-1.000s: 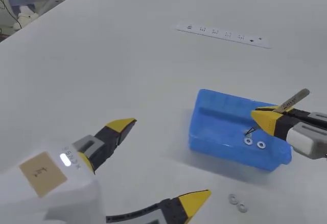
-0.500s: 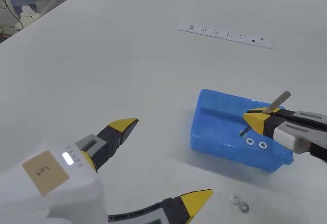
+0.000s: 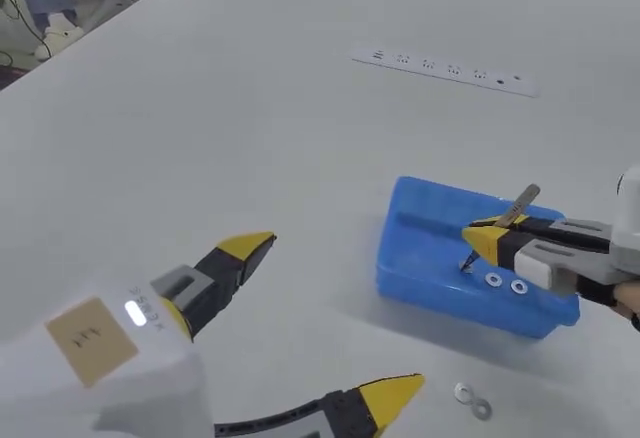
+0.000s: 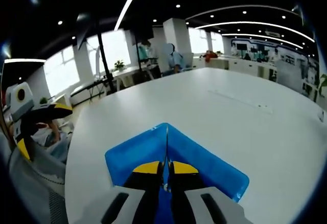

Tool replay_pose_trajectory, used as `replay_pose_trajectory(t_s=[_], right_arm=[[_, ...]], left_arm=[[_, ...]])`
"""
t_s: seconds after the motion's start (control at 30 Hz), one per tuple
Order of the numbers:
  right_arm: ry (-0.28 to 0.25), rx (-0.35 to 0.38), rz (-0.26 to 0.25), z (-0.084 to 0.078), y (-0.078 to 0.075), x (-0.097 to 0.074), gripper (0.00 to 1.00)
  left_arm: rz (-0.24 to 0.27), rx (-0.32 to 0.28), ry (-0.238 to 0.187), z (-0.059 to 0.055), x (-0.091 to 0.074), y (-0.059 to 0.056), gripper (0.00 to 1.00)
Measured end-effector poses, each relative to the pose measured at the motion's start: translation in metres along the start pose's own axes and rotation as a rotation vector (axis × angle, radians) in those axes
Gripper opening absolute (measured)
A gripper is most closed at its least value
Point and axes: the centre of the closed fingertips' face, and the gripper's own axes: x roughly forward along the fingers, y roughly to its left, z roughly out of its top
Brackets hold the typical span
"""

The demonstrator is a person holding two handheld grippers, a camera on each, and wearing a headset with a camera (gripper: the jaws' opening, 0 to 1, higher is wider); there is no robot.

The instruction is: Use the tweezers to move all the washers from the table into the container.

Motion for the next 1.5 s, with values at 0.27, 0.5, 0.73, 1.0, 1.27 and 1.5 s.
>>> replay_pose_trajectory(t_s=[0.27,0.5,0.73,1.0,1.27,1.5], right_arm=[[0.019,-0.023,-0.005,-0.003,0.002,0.0,0.04],[-0.019,-0.017,-0.023,0.006,0.002,-0.01,0.04],[-0.055,0.0,-0.036,0.014,0.002,-0.024,0.04],[-0.102,0.023,-0.027,0.023,0.011,-0.039,0.04],[-0.129,0.044,-0.012,0.024,0.03,-0.06,0.04],[-0.121,0.073,0.016,0.011,0.052,-0.074,0.04]], left_arm=[[-0.01,-0.007,-0.019,0.004,-0.001,-0.002,0.84],[-0.012,-0.013,-0.029,0.006,-0.001,-0.002,0.84],[-0.011,-0.011,-0.021,0.004,-0.001,-0.002,0.84],[-0.01,-0.005,-0.014,0.003,-0.001,-0.002,0.84],[-0.01,-0.005,-0.011,0.003,-0.001,-0.002,0.83],[-0.018,0.002,-0.004,0.001,-0.001,-0.003,0.83]])
